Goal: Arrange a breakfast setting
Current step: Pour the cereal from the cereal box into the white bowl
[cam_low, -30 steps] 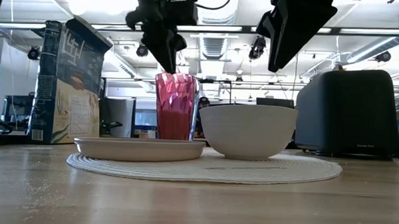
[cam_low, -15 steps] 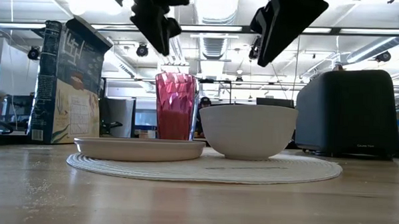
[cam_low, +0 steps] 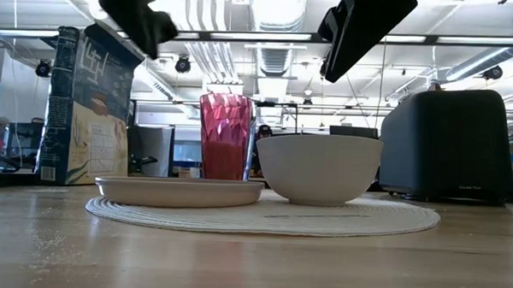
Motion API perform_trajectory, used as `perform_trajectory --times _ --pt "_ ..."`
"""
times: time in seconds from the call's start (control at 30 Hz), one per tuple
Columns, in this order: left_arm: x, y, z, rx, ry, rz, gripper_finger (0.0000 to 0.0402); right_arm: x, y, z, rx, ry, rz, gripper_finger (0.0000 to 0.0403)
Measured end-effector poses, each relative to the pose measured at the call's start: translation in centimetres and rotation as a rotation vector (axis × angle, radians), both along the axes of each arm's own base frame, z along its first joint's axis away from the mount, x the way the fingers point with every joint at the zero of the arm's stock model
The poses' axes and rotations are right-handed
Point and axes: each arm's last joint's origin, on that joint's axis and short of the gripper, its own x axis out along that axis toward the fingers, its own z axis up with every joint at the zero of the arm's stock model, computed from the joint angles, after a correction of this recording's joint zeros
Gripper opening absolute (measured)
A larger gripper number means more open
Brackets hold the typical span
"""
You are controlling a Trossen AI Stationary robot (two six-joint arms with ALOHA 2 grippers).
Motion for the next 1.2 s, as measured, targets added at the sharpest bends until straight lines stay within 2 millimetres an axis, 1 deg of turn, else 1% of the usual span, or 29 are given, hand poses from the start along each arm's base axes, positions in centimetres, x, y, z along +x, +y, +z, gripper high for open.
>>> perform_trajectory --times 0.1,0.2,0.33,0.43,0.6,0.7,1.0,1.2 --pt "-1.7 -1.1 -1.7 -0.021 -0.087 0.05 0.0076 0.0 0.0 0.0 0.001 -0.002 0.0 0.0095" --pt "-3.3 -1.8 -3.5 0.01 -0.162 0.136 0.0076 0.0 0.0 0.0 0.002 -0.005 0.0 0.0095" --pt "-4.8 -2.2 -5.5 0.049 -0.204 0.258 0.0076 0.1 0.0 0.1 0.005 -0.013 0.0 0.0095" --pt "-5.5 -2.1 -6.4 0.056 -0.23 0.36 0.0076 0.2 0.1 0.1 0.008 -0.022 0.0 0.0095" --pt "-5.5 -1.6 -7.7 0.142 -0.277 0.54 0.0076 0.2 0.1 0.1 0.01 -0.027 0.0 0.0095" --pt "-5.3 -1.5 -8.3 0.153 -0.279 0.631 0.0076 0.2 0.1 0.1 0.01 -0.027 0.0 0.0095" --pt "-3.6 -1.8 -10.0 0.155 -0.286 0.651 0.0076 0.3 0.1 0.2 0.015 -0.04 0.0 0.0095" --pt "-3.2 -1.8 -10.1 0.159 -0.297 0.649 0.0077 0.4 0.1 0.2 0.017 -0.048 0.0 0.0095"
